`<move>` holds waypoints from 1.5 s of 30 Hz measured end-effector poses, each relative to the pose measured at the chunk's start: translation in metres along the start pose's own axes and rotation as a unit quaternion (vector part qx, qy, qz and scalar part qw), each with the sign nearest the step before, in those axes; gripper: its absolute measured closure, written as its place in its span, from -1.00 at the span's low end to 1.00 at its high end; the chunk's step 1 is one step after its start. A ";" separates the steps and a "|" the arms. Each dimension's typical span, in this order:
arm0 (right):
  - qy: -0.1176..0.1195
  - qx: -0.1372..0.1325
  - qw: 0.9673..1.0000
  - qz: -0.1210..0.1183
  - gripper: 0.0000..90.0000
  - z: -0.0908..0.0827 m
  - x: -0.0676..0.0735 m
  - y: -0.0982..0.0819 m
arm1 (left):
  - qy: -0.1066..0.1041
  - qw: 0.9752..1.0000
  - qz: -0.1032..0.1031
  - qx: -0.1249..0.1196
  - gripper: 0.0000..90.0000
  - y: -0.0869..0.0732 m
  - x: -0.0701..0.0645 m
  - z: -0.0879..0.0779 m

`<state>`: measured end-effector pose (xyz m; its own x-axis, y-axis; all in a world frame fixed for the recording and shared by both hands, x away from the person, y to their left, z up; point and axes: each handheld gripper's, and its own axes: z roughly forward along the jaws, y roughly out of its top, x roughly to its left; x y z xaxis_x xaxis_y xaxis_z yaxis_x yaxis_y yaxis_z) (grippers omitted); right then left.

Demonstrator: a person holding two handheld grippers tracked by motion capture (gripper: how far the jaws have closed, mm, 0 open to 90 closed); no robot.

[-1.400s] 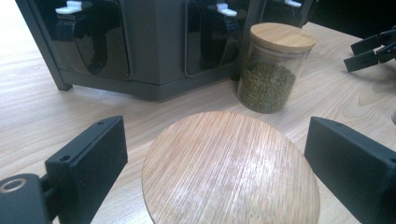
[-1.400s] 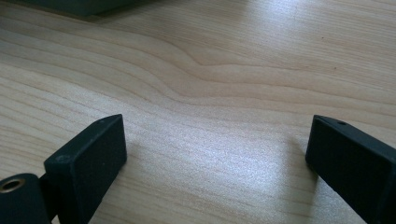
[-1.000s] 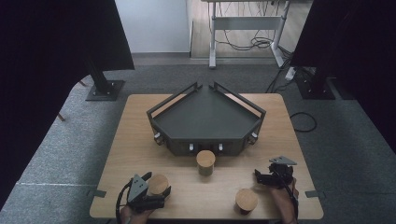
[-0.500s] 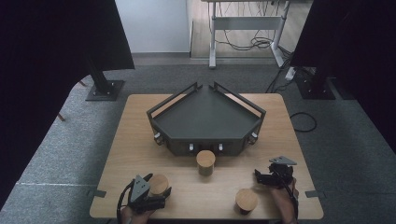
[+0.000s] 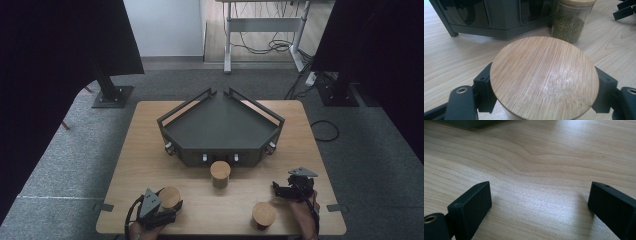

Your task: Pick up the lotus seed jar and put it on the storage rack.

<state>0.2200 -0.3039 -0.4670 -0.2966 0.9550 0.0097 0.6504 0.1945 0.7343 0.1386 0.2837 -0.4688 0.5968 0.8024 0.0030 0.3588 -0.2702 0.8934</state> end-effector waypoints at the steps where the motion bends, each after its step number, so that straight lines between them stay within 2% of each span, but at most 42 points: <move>1: 0.000 0.000 1.000 0.000 -0.90 0.000 0.000 0.000 | 0.000 1.000 0.000 0.000 -0.45 0.000 0.000 0.000; 10: 0.001 0.000 1.000 -0.001 -0.90 0.000 0.000 0.000 | 0.008 1.000 0.006 -0.003 -0.45 0.002 -0.005 0.000; 19: 0.001 0.000 1.000 -0.001 -0.90 0.000 0.000 0.000 | 0.007 0.999 0.011 -0.030 -0.45 0.005 -0.008 -0.005; 30: 0.001 0.000 1.000 -0.001 -0.90 0.000 0.000 0.000 | 0.006 0.999 0.006 -0.050 -0.45 0.012 -0.006 -0.009; 39: 0.001 0.000 1.000 -0.001 -0.90 0.000 0.000 0.000 | 0.007 0.998 0.008 -0.067 -0.44 0.022 -0.007 -0.010; 45: 0.001 0.000 1.000 -0.001 -0.90 0.000 0.000 0.000 | 0.006 0.997 0.016 -0.079 -0.44 0.031 -0.009 -0.010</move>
<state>0.2200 -0.3041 -0.4670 -0.2996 0.9540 0.0095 0.6497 0.1968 0.7343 0.1373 0.2737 -0.4368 0.5981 0.8005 0.0377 0.2206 -0.2097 0.9526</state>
